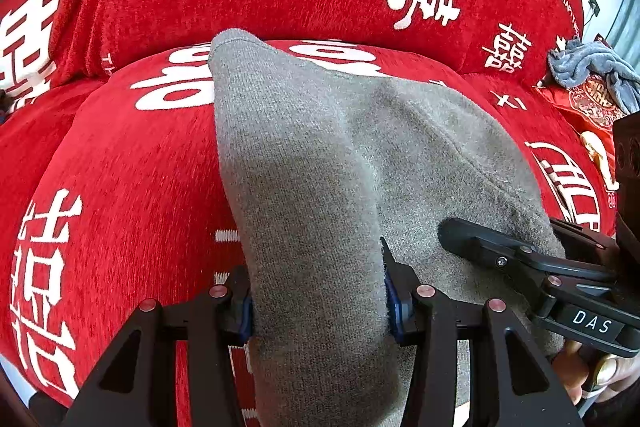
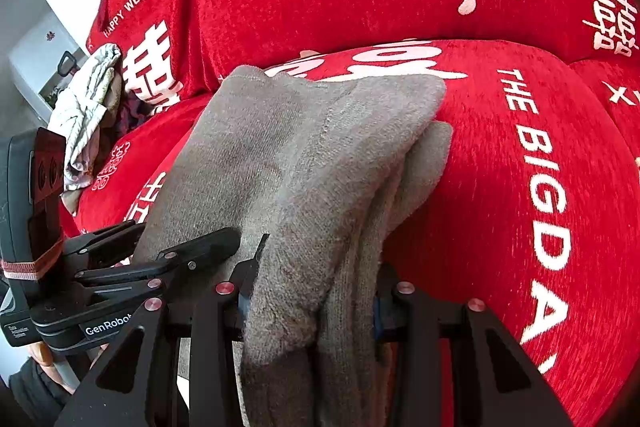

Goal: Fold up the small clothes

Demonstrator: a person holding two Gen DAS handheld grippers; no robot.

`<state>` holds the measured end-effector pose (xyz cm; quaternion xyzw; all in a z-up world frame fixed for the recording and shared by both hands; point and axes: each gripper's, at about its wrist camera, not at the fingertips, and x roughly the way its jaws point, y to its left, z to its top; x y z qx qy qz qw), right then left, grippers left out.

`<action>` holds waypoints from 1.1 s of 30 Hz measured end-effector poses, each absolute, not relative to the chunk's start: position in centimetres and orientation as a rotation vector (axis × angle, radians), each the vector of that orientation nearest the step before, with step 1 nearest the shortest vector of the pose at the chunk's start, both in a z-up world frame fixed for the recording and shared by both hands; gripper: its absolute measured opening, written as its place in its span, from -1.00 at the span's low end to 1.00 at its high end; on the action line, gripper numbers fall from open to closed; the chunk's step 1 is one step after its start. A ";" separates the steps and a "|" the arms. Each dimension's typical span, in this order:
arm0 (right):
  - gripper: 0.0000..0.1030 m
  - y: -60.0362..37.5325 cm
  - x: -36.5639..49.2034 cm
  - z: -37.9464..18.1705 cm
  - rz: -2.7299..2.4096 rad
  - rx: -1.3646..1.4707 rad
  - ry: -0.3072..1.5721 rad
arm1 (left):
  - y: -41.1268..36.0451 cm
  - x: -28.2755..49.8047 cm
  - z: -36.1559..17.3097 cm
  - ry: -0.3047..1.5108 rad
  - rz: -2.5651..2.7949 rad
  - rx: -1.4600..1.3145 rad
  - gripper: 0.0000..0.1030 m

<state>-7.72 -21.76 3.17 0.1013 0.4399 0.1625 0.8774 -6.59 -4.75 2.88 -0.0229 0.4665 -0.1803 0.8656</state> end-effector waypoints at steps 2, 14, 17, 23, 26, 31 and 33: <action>-0.19 -21.7 -7.9 3.1 0.342 0.208 0.917 | -4.6 -6.8 2.9 0.975 -0.377 -0.045 -0.03; -0.19 -21.1 -9.6 2.8 0.344 0.191 0.893 | -4.1 -9.0 2.6 0.947 -0.361 -0.034 -0.03; -0.19 -21.0 -10.1 2.6 0.346 0.195 0.888 | -4.0 -9.5 2.5 0.941 -0.361 -0.027 -0.03; -0.19 -21.0 -10.4 2.5 0.351 0.194 0.884 | -3.8 -9.9 2.5 0.938 -0.361 -0.027 -0.02; -0.18 -21.1 -10.6 2.3 0.353 0.199 0.883 | -3.6 -9.9 2.4 0.939 -0.360 -0.031 0.04; 0.02 -21.4 -10.5 1.9 0.343 0.202 0.886 | -3.2 -9.7 2.3 0.950 -0.337 -0.049 0.22; 0.07 -21.4 -10.6 1.9 0.337 0.195 0.884 | -3.2 -9.8 2.2 0.950 -0.337 -0.046 0.23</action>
